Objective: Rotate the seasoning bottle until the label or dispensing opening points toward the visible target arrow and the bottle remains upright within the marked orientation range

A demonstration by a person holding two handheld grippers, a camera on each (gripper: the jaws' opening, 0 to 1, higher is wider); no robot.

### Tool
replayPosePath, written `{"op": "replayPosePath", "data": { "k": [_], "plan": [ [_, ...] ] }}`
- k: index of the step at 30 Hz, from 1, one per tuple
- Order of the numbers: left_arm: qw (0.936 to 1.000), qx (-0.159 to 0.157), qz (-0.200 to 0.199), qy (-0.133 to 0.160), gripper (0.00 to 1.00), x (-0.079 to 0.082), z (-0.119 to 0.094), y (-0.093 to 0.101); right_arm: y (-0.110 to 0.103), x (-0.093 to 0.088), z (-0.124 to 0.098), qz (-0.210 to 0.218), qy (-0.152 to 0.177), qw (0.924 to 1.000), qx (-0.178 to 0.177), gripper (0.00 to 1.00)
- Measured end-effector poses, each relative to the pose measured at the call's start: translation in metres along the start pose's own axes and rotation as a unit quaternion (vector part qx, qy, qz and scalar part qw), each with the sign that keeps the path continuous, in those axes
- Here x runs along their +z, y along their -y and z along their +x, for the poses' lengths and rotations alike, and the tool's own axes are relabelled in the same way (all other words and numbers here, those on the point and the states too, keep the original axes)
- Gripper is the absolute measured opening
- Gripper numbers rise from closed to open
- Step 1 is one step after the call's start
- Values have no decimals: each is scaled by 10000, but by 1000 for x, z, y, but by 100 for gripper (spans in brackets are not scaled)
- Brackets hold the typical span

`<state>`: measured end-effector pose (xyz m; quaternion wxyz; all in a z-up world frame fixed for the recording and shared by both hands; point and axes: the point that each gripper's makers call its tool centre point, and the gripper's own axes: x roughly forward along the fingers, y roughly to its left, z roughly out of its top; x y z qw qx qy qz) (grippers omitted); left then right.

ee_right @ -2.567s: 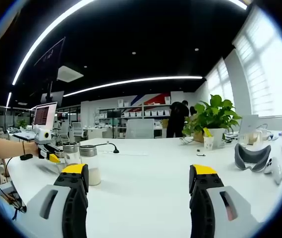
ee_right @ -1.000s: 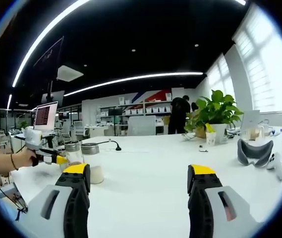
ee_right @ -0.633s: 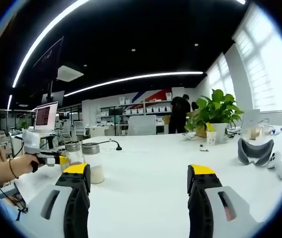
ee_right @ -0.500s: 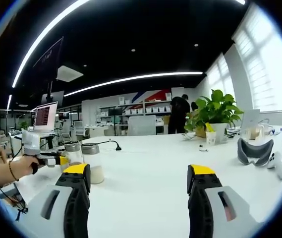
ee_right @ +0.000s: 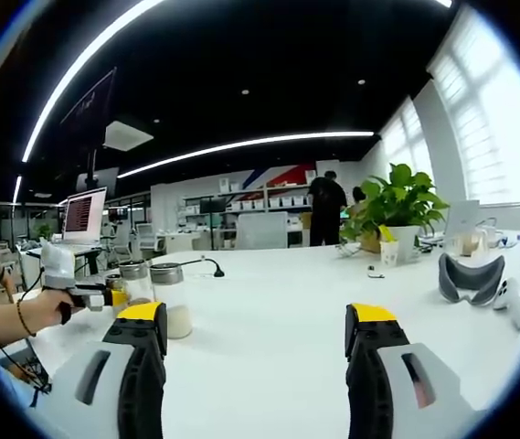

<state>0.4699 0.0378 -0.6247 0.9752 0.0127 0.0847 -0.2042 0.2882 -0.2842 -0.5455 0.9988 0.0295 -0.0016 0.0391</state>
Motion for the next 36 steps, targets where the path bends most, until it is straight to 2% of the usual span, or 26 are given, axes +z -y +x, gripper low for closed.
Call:
{"op": "replayPosePath", "data": {
  "k": [25,27,29,33,36],
  "plan": [
    [9998,-191,72,-60,36,-3,3,0,0,0,0,-27,-14,10000,-42,82],
    [9984,-390,401,-88,37,-4,4,3,0,0,-1,-45,-17,10000,-34,81],
    [9975,-437,520,-173,37,-7,3,3,0,0,-1,-64,-26,10000,-33,81],
    [9966,-381,716,-119,46,-3,-2,1,1,-1,-1,-47,-40,10000,-55,81],
    [9965,-402,718,-123,51,0,-6,0,0,-2,0,-34,-51,10000,-40,81]
  ]
}}
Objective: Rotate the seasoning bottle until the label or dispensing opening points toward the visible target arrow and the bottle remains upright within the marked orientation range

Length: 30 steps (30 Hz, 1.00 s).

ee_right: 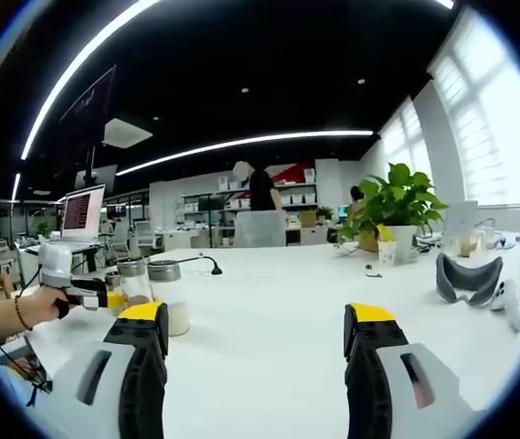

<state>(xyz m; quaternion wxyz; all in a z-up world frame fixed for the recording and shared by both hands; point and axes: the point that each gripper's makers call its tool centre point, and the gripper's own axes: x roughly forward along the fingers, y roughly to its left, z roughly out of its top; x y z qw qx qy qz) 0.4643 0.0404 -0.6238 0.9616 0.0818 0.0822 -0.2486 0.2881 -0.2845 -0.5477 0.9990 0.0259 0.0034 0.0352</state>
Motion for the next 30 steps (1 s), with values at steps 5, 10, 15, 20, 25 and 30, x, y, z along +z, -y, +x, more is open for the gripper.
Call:
{"op": "replayPosePath", "data": {
  "k": [5,10,15,20,25,30],
  "plan": [
    [10000,14,49,-46,52,-1,-11,-1,0,0,0,2,5,10000,0,81],
    [9999,23,-96,41,52,3,-25,-4,-1,0,0,11,-1,10000,1,81],
    [9989,61,-463,62,49,3,-38,-11,-2,-1,0,25,-16,10000,32,81],
    [9951,125,-934,296,49,13,-46,-24,-3,-1,0,25,-15,10000,53,81],
    [9922,309,-1109,469,49,24,-57,-43,-1,0,0,13,-13,10000,29,81],
    [9903,512,-1165,564,52,28,-64,-58,-4,-2,1,38,-42,10000,67,81]
  ]
}}
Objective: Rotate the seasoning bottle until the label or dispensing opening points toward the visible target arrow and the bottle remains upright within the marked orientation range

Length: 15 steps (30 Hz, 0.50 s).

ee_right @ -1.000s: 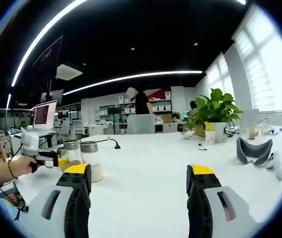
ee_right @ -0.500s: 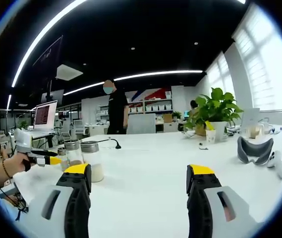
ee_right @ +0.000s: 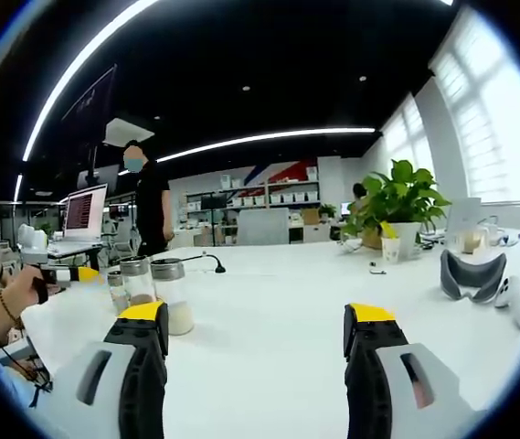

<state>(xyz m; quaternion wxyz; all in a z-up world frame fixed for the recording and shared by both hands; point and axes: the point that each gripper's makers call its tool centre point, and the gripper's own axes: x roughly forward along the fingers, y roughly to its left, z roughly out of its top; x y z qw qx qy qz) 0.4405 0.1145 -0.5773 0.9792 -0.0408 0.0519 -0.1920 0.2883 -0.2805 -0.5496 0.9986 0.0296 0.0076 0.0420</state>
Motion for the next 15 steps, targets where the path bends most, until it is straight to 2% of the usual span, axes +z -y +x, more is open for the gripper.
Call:
{"op": "replayPosePath", "data": {
  "k": [3,4,5,7,10,15],
  "plan": [
    [9999,74,-116,100,52,6,2,-8,0,0,0,1,-6,10000,24,81],
    [9998,100,-69,152,52,8,2,-9,0,0,0,3,-1,10000,24,81],
    [9992,256,73,291,51,12,5,-14,0,0,0,5,1,10000,23,81],
    [9994,269,103,181,47,11,15,-19,1,-2,1,22,-30,10000,17,80],
    [9995,109,-52,282,38,21,28,-28,2,-3,1,31,-41,10000,-5,80],
    [9998,104,149,121,41,23,59,-43,6,-2,1,17,-19,10000,-57,80]
  ]
}}
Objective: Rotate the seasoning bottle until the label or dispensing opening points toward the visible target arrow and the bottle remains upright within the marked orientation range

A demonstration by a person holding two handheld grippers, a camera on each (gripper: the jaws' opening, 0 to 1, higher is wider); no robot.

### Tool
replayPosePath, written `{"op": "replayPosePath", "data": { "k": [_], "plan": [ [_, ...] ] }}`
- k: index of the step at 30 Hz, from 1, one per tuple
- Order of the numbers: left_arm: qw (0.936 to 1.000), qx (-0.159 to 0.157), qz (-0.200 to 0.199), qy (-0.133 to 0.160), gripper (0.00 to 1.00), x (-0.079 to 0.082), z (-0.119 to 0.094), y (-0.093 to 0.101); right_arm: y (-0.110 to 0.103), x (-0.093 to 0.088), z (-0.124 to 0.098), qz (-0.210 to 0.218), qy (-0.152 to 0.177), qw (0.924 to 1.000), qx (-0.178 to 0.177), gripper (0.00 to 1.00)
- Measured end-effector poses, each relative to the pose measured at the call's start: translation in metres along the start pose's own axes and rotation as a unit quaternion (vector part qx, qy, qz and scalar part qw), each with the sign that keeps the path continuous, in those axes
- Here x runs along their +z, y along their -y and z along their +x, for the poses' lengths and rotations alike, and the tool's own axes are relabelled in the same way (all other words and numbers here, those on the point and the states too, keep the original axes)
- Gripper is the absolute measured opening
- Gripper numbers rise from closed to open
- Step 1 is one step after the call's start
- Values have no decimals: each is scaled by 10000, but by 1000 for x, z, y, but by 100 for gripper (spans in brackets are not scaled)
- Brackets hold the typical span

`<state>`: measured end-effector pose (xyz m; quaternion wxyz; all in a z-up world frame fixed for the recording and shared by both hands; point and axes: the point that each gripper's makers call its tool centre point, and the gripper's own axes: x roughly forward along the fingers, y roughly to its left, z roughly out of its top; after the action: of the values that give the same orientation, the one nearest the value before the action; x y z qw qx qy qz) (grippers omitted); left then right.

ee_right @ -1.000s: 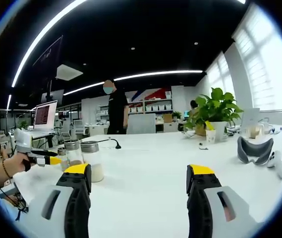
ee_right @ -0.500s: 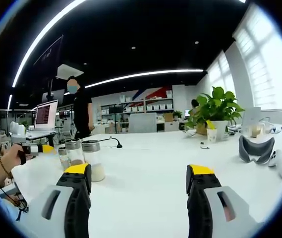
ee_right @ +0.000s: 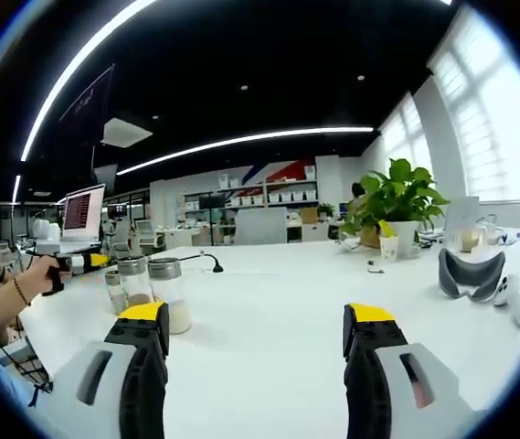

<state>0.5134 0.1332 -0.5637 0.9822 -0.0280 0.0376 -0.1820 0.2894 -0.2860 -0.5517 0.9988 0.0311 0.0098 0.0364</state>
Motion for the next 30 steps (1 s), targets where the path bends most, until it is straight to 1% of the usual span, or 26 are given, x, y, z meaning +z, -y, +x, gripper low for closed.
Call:
{"op": "replayPosePath", "data": {
  "k": [2,5,7,8,10,11,12,13,16,18,19,20,22,23,24,25,26,27,30],
  "plan": [
    [9998,-69,84,-136,41,-5,15,-2,-1,-1,0,2,-18,10000,1,80],
    [9997,-143,148,-151,40,-9,38,0,-2,-2,2,24,-30,10000,31,80],
    [9994,-192,244,-152,42,-10,54,2,-3,-3,3,33,-39,10000,37,80],
    [9994,-180,237,-181,45,-11,60,2,-3,-3,3,37,-52,10000,41,80],
    [9997,-92,187,-154,50,-12,73,-1,-5,-4,3,20,-61,10000,56,80],
    [9997,43,163,-192,51,-14,78,-5,-6,-4,3,13,-62,10000,62,80],
    [9994,207,183,-220,50,-17,85,-11,-6,-3,3,10,-55,10000,59,79],
    [9993,230,192,-230,49,-18,90,-13,-5,-2,3,2,-46,10000,56,79],
    [9992,256,191,-242,48,-21,102,-16,-1,1,0,-47,-2,10000,-17,79],
    [9991,255,170,-290,49,-26,110,-19,2,1,0,-42,8,10000,-77,79],
    [9994,207,122,-268,49,-27,113,-19,3,0,0,-37,-10,10000,-86,79],
    [9998,83,117,-124,48,-25,118,-17,3,-1,1,-42,-35,9999,-86,79],
    [9997,38,138,-192,46,-29,124,-21,3,-2,1,-51,-47,9999,-85,79],
    [9996,-72,140,-215,45,-31,126,-18,3,-1,1,-35,-31,10000,-82,79],
    [9996,-95,162,-193,44,-30,129,-18,2,-1,2,-9,-29,10000,-68,79],
    [9995,-23,195,-256,44,-31,132,-20,1,-1,3,8,-34,10000,-44,79],
    [9996,8,86,-251,44,-32,134,-22,-1,-2,4,14,-43,10000,-19,79],
    [9997,4,-134,-183,44,-31,136,-22,-2,-3,4,19,-58,10000,1,79],
    [9992,80,-130,-381,44,-40,142,-26,-3,-3,4,31,-73,10000,36,79]
  ]
}}
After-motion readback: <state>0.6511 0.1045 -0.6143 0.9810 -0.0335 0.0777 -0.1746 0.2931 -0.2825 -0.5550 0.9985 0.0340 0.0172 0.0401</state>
